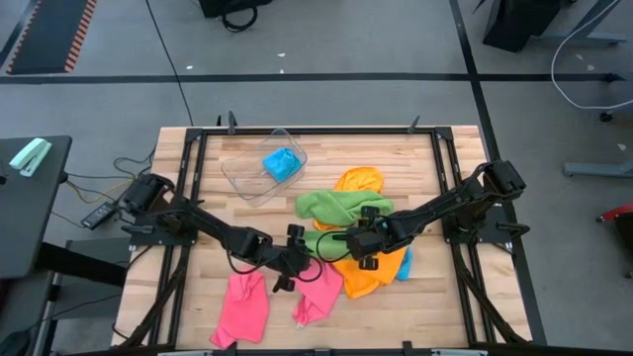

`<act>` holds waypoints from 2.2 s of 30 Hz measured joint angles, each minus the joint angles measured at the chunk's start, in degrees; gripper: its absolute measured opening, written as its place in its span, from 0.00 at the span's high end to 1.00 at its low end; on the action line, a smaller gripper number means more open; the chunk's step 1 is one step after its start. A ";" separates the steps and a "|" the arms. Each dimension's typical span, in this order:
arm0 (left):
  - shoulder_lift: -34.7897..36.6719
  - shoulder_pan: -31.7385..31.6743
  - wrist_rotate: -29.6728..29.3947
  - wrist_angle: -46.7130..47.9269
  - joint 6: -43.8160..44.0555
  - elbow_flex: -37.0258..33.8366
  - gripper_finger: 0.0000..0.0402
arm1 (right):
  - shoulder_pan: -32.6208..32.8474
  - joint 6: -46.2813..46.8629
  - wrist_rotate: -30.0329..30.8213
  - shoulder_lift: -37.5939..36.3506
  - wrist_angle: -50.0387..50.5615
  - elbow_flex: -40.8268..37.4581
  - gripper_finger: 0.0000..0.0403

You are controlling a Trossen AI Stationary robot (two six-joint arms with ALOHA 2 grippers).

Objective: Fold microfiber towels
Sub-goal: Fold the left green microfiber towel

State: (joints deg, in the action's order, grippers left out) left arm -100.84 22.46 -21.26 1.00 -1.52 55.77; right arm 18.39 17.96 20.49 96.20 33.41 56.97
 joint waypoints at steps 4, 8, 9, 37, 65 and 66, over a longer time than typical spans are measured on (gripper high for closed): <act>-0.65 -0.46 0.00 -0.40 1.25 -0.04 0.47 | 0.00 -0.58 0.02 -0.06 0.04 0.00 0.46; -0.87 -1.14 0.11 0.36 3.91 -0.02 0.46 | 0.00 -0.65 0.02 -2.43 1.04 0.00 0.39; -0.87 -1.22 0.07 1.11 4.31 -0.02 0.46 | 0.00 -0.63 0.02 -3.38 1.36 0.00 0.38; 3.61 -0.34 2.10 15.58 14.20 0.02 0.52 | 5.22 -18.19 3.19 4.20 -36.06 -3.39 0.37; -0.49 -19.80 22.80 12.10 16.11 -0.04 0.51 | 4.66 -15.82 3.01 4.20 -33.36 -4.10 0.37; -0.78 -20.10 22.75 12.57 16.15 -0.09 0.50 | 4.66 -16.05 3.00 4.20 -33.55 -4.50 0.37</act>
State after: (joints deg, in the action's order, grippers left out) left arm -101.62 2.36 1.49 13.57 14.64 55.67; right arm 23.05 1.90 23.49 100.40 -0.14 52.47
